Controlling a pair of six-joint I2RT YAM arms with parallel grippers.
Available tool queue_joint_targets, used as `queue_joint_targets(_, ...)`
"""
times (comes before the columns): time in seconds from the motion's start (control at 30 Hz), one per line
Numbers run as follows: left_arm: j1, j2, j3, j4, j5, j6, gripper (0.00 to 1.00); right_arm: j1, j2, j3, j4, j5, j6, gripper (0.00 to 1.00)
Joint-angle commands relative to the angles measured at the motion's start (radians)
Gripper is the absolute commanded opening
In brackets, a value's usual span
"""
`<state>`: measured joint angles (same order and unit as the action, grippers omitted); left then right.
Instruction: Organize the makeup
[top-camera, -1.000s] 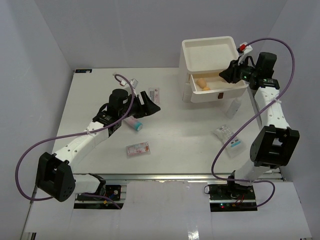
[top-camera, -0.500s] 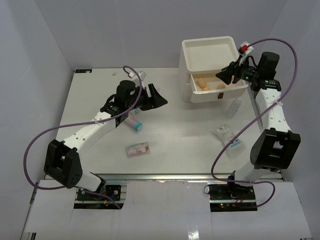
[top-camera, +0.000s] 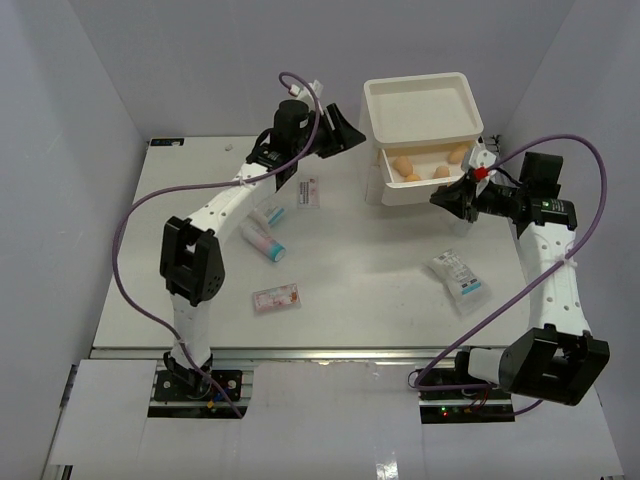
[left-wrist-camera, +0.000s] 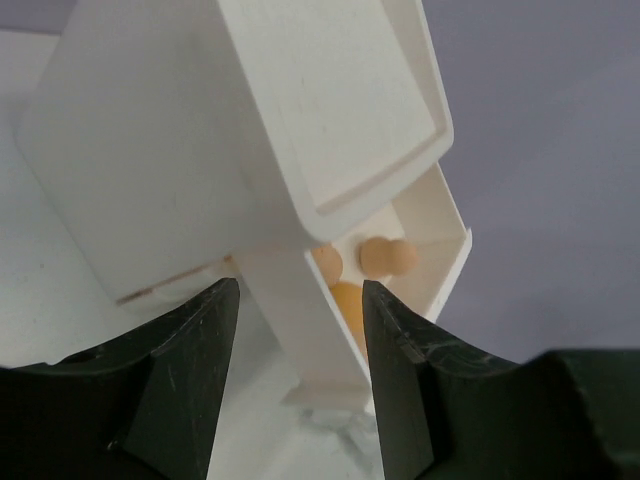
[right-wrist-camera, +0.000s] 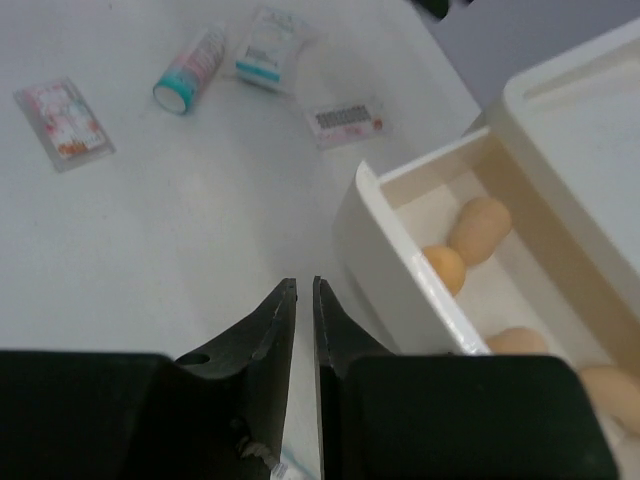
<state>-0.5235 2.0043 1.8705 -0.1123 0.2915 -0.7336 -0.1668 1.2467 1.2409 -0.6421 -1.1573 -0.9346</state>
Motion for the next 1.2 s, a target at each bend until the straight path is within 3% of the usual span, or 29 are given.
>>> queue_joint_targets(0.0, -0.014, 0.130, 0.230, -0.037, -0.088, -0.021, 0.63, -0.002, -0.048, -0.098, -0.163, 0.150, -0.195, 0.16)
queue_joint_targets(0.07, -0.021, 0.194, 0.355, -0.038, -0.116, -0.022, 0.63, -0.001, -0.074, -0.149, -0.124, 0.185, -0.160, 0.15)
queue_joint_targets(0.2, -0.042, 0.291, 0.465, -0.022, -0.170, -0.007, 0.65, -0.001, -0.097, -0.200, -0.055, 0.233, -0.078, 0.13)
queue_joint_targets(0.5, -0.080, 0.367, 0.507, 0.018, -0.220, 0.022, 0.67, 0.000, -0.090, -0.250, 0.062, 0.285, -0.015, 0.14)
queue_joint_targets(0.87, -0.101, 0.369, 0.504, -0.053, -0.306, 0.113, 0.49, 0.092, -0.033, -0.261, 0.303, 0.419, 0.126, 0.09)
queue_joint_targets(1.17, -0.107, 0.367, 0.493, -0.073, -0.242, 0.135, 0.42, 0.139, 0.152, -0.124, 0.419, 0.564, 0.168, 0.08)
